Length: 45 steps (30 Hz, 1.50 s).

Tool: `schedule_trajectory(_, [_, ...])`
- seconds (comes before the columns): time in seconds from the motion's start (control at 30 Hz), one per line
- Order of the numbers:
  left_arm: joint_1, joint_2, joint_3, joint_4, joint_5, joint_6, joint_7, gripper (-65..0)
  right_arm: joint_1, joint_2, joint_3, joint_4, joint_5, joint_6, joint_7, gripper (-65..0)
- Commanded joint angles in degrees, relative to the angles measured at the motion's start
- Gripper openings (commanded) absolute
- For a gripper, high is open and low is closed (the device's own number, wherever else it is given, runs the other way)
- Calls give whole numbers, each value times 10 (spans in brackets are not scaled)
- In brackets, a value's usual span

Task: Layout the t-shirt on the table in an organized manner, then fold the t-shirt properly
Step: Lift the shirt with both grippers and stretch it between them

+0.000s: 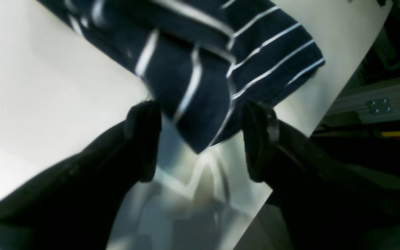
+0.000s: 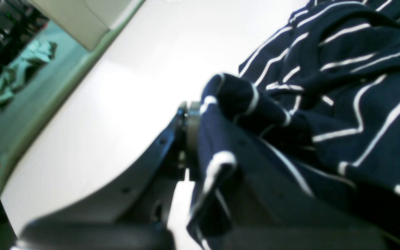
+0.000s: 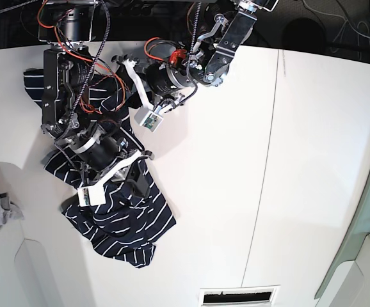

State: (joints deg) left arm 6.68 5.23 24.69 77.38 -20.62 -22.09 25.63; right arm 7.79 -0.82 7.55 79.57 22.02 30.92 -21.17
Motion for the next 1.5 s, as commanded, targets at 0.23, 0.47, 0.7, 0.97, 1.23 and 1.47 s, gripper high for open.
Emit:
schedule_trajectory(0.23, [-8,8,12,9,8,-8,-14,-260,13,0,-1,11,9,8,19,-650])
schedule_trajectory(0.47, [-10,8,21,9,28,21,-30,-283,13,0,-1,11,9,8,19,-650])
schedule_trajectory(0.7, [-10,8,38,9,54,22,-54,-438,12,0,-1,11,9,8,19,-650])
schedule_trajectory(0.97, [-10,8,38,9,83,22,-62,-650,12,0,-1,11,9,8,19,-650])
schedule_trajectory(1.23, [-10,-12,38,10,129,37,-62,-650,13,18,-1,11,10,9,37,-650])
schedule_trajectory(1.47, [-10,-81,12,66,184,95,-62,-650,38,40,3,17,27,15,38,-650])
